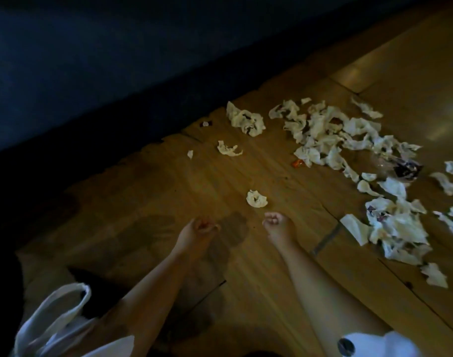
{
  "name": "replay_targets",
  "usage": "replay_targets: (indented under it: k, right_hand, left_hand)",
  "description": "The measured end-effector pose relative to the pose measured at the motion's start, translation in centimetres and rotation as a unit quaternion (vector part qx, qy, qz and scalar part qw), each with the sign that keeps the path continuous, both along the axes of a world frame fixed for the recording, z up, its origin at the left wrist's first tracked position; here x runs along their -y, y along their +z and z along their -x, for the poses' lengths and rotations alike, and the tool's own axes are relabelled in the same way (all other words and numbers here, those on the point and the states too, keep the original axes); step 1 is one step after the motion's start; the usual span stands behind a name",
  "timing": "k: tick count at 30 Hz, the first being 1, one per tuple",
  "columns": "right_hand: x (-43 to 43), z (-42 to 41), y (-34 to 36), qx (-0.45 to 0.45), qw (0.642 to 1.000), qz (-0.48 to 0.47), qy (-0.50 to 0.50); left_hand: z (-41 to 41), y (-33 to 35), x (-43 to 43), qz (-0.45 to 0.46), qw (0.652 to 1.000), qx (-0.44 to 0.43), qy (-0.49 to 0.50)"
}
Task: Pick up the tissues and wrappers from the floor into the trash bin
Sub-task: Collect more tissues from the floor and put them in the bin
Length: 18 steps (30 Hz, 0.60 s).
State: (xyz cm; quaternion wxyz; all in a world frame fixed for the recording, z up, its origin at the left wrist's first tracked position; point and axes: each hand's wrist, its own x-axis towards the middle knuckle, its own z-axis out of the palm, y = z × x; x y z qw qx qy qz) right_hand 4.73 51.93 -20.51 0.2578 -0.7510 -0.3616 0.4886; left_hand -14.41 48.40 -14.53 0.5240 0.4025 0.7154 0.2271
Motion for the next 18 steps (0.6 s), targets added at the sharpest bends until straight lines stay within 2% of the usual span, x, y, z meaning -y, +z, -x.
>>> replay_targets:
  k: [3,6,8,12,14,16,18]
  right_hand:
    - [-4.2,0.2,-3.6,0.053,0.998,-0.040,0.023]
    - [-6.9,0.8,-5.6,0.164,0.970,-0.082,0.159]
    - [-7.8,0.7,-7.3,0.193,0.949,-0.099,0.227]
    - [-7.6,0.0,-11.0,0.260,0.910,-0.127,0.298]
    - [-8.0,-0.4,-11.5,0.283,0.893,-0.114,0.330]
    - [-9.2,-0.8,-11.9,0.283,0.895,-0.086,0.335]
    - [-9.7,-1.1,-11.2,0.237,0.909,-0.043,0.341]
  left_hand:
    - [0.5,-3.3,-3.6,0.031,0.999,0.003,0.025]
    - [0.9,-5.7,-7.0,0.025,0.997,-0.020,0.069]
    - [1.5,-7.0,-9.8,0.005,0.994,-0.015,0.105]
    - [3.5,-10.2,-16.5,-0.026,0.991,-0.116,0.064]
    - [4.3,-11.5,-19.4,-0.028,0.989,-0.141,0.030]
    - [5.1,-12.9,-22.1,-0.044,0.977,-0.206,-0.037]
    - [5.4,-14.0,-24.2,-0.083,0.959,-0.261,-0.073]
